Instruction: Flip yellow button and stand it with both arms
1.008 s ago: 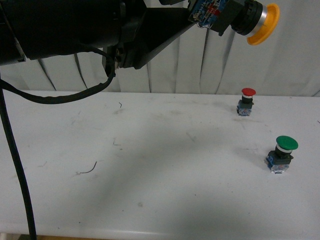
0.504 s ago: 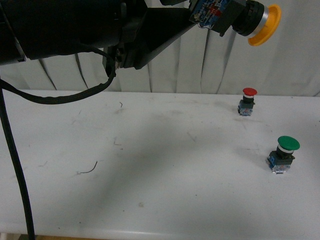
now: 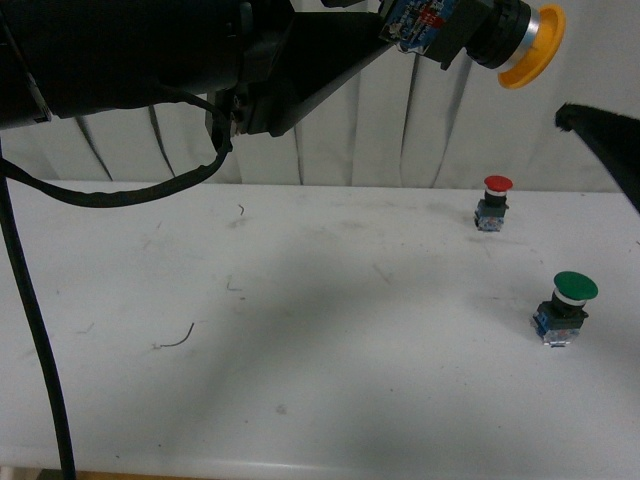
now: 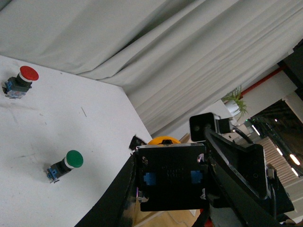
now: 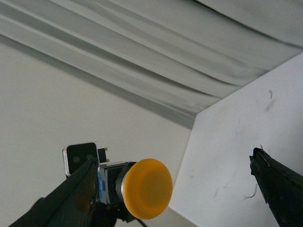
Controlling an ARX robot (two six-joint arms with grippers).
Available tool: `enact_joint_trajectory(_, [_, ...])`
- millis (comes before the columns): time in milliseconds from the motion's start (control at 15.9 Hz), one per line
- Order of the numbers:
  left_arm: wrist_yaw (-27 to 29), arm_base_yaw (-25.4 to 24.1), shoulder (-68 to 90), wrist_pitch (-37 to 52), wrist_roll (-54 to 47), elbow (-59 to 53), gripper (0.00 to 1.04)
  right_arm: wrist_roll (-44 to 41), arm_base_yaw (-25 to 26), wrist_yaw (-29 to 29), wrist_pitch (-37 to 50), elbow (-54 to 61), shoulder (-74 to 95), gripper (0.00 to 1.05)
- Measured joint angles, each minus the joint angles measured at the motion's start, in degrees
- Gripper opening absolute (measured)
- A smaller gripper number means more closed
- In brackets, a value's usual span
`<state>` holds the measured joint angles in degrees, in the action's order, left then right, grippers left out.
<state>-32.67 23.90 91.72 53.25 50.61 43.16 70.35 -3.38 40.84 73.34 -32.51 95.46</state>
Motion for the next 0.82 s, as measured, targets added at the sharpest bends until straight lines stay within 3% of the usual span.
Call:
enact_joint_trajectory(567, [-0.3, 0.3, 0.0, -0.2, 0.0, 0.0, 0.35, 8.7, -3.8, -0.4, 0.4, -2.6, 1.6, 0.98])
enact_joint_trajectory(819, [-0.4, 0.3, 0.0, -0.1, 0.0, 0.0, 0.35, 10.8, -4.4, -3.2, 0.3, -6.2, 4.7, 0.98])
